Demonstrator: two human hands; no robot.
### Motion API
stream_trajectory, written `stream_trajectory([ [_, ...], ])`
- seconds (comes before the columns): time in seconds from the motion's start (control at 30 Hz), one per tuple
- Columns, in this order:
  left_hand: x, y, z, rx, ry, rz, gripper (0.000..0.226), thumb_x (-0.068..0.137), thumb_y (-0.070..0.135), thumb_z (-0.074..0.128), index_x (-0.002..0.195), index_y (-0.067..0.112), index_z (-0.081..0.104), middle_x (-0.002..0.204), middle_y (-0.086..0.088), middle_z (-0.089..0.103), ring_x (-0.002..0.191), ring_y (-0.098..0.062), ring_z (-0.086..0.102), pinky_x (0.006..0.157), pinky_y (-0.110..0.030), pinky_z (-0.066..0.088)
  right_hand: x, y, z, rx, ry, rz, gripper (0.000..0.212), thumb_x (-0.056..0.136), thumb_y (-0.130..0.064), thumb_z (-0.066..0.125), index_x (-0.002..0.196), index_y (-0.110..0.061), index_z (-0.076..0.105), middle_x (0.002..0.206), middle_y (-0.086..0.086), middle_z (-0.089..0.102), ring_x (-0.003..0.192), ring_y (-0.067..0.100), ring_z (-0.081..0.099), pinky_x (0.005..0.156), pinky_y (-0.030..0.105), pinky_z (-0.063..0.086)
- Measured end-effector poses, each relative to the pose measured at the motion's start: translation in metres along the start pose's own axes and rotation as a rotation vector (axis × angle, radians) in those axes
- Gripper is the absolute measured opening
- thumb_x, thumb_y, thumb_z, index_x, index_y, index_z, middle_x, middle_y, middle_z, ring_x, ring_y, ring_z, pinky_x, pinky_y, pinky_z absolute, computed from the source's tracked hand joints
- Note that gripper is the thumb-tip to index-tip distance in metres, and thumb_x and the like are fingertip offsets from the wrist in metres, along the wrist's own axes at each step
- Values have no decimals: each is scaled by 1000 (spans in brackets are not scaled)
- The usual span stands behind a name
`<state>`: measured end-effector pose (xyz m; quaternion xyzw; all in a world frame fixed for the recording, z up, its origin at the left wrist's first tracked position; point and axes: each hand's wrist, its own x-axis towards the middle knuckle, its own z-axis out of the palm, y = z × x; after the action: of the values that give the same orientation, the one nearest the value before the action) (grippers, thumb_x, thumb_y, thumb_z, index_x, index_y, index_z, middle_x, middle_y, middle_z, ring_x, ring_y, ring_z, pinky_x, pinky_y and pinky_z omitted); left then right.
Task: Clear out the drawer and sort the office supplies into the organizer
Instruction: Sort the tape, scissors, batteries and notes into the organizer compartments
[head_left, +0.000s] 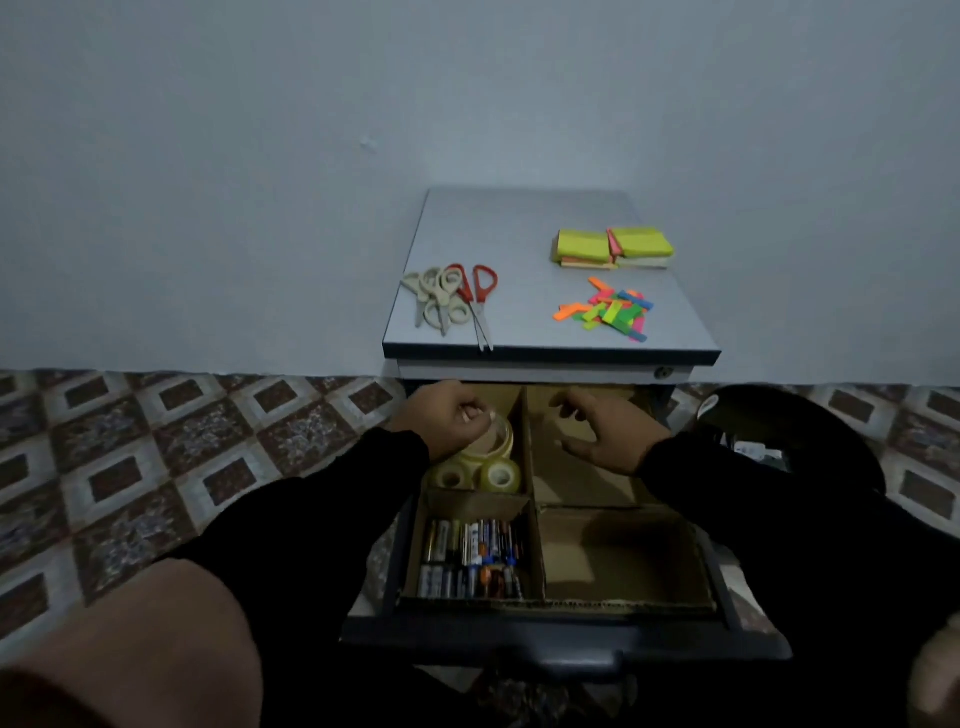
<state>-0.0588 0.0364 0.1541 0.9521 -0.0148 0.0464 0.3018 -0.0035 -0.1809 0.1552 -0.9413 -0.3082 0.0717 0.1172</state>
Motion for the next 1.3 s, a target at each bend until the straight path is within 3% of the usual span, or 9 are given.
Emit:
stream_trajectory([
  [0.27, 46, -3, -48, 63, 161, -118, 18, 88, 32, 57, 95, 21, 69, 101, 1, 65, 92, -19, 59, 83, -30, 49, 60, -30, -50, 92, 148, -29, 43, 89, -26, 59, 129, -17, 44, 124, 4, 56, 109, 20, 55, 91, 32, 46],
  [0.4, 68, -9, -60, 155, 261, -192, 21, 91, 30, 54, 99, 17, 68, 109, -4, 60, 99, -22, 57, 75, -25, 42, 89, -44, -59, 92, 183, -29, 41, 89, -26, 59, 127, -17, 46, 122, 3, 55, 106, 19, 54, 85, 27, 42],
  [0.5, 83, -20, -66, 147, 326, -296, 22, 91, 30, 55, 106, 17, 65, 113, -6, 61, 103, -24, 57, 79, -30, 45, 111, -52, -58, 110, 202, 1, 32, 89, -23, 59, 120, -15, 52, 119, 5, 57, 101, 19, 55, 82, 26, 41],
  [0.6, 93, -29, -67, 123, 327, -400, 28, 89, 38, 58, 109, 18, 62, 111, -4, 63, 103, -25, 58, 79, -31, 46, 128, -59, -53, 171, 229, 74, 29, 89, -24, 60, 114, -12, 54, 112, 7, 61, 101, 22, 56, 81, 28, 41],
  [0.73, 107, -30, -62, 154, 305, -374, 29, 85, 45, 61, 91, 18, 66, 103, -4, 60, 99, -24, 59, 73, -29, 45, 142, -67, -44, 209, 206, 166, 40, 85, -29, 66, 117, -11, 50, 111, 9, 61, 104, 25, 56, 78, 28, 39],
  [0.83, 117, -25, -54, 217, 248, -369, 40, 82, 50, 63, 98, 13, 66, 111, -6, 55, 104, -25, 56, 82, -35, 49, 147, -66, -36, 200, 169, 238, 48, 83, -28, 68, 121, -10, 45, 117, 11, 58, 107, 27, 55, 82, 30, 41],
  [0.97, 129, -22, -47, 136, 216, -471, 51, 76, 50, 70, 102, 6, 67, 111, -11, 61, 101, -27, 59, 83, -38, 52, 153, -62, -37, 204, 190, 318, 39, 88, -16, 58, 123, -8, 41, 120, 16, 54, 108, 31, 54, 84, 32, 44],
  [1.13, 137, -18, -45, 2, 212, -531, 37, 79, 38, 70, 98, 7, 69, 102, -9, 68, 97, -27, 62, 79, -34, 50, 159, -57, -48, 205, 112, 427, 42, 87, -16, 58, 123, -4, 40, 122, 17, 53, 110, 31, 54, 84, 32, 44],
  [1.3, 142, -17, -47, -108, 265, -580, 35, 76, 30, 74, 99, 3, 68, 102, -10, 69, 95, -25, 64, 80, -33, 52, 161, -51, -50, 193, 35, 449, 25, 86, -20, 60, 105, -3, 58, 92, 8, 54, 83, 20, 50, 71, 25, 40],
])
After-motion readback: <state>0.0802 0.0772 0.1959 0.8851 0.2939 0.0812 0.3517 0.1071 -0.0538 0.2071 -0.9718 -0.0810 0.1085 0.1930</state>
